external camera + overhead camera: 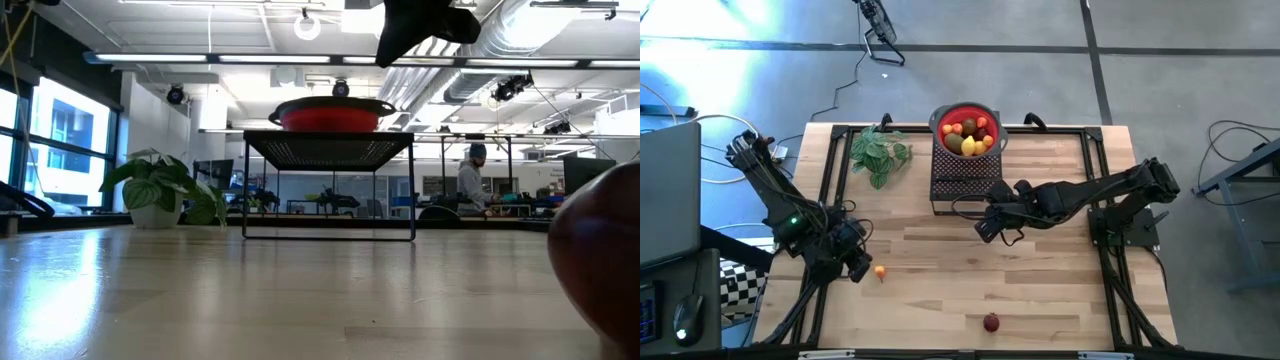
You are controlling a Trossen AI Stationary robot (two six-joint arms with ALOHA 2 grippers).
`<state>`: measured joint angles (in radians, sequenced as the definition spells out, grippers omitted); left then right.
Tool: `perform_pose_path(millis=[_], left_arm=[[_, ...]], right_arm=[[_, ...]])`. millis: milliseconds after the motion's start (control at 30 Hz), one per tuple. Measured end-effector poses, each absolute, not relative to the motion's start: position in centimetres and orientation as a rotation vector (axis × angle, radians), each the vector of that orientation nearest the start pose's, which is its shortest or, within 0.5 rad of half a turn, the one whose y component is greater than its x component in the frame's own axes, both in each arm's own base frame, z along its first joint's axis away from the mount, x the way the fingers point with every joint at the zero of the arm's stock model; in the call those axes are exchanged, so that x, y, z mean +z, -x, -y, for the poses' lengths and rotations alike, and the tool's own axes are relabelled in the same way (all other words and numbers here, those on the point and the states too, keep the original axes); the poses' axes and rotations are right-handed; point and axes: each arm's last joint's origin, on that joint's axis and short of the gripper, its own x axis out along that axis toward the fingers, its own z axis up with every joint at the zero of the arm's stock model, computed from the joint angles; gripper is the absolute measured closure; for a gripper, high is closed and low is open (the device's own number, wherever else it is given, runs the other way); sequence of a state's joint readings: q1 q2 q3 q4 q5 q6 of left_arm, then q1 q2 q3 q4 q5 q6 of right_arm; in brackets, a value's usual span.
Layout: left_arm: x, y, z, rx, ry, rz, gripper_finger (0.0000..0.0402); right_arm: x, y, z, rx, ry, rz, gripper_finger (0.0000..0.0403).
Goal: Pick & Place Fruit
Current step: Put the pear into the red strainer bowl
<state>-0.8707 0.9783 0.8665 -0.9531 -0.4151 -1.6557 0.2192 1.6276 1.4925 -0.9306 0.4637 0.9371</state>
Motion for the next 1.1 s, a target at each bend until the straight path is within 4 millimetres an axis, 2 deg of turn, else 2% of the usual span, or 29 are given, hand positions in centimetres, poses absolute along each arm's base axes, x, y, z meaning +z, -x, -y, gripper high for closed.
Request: perform_pose_path(millis=[133, 400, 533, 700, 1100], left_arm=[[27.1, -11.6, 12.0, 0.392, 0.910, -0.922, 0.0339], [26.5, -11.0, 11.5, 0.567, 1.030, -0.984, 0.0194], [26.4, -10.7, 11.5, 0.617, 1.082, -1.038, 0.0148], [26.4, -10.8, 11.6, 0.585, 1.068, -1.042, 0.0128], [26.2, -11.0, 11.9, 0.673, 1.191, -1.038, 0.0126]], right_arm=[[31.2, -32.6, -5.9, -0.655, -0.495, -0.802, 0.0398], [31.2, -32.6, -6.0, -0.656, -0.497, -0.801, 0.0398], [31.2, -32.6, -6.0, -0.655, -0.499, -0.799, 0.0398], [31.2, -32.6, -6.0, -0.655, -0.497, -0.799, 0.0398], [31.2, -32.6, -6.0, -0.646, -0.477, -0.806, 0.0398]])
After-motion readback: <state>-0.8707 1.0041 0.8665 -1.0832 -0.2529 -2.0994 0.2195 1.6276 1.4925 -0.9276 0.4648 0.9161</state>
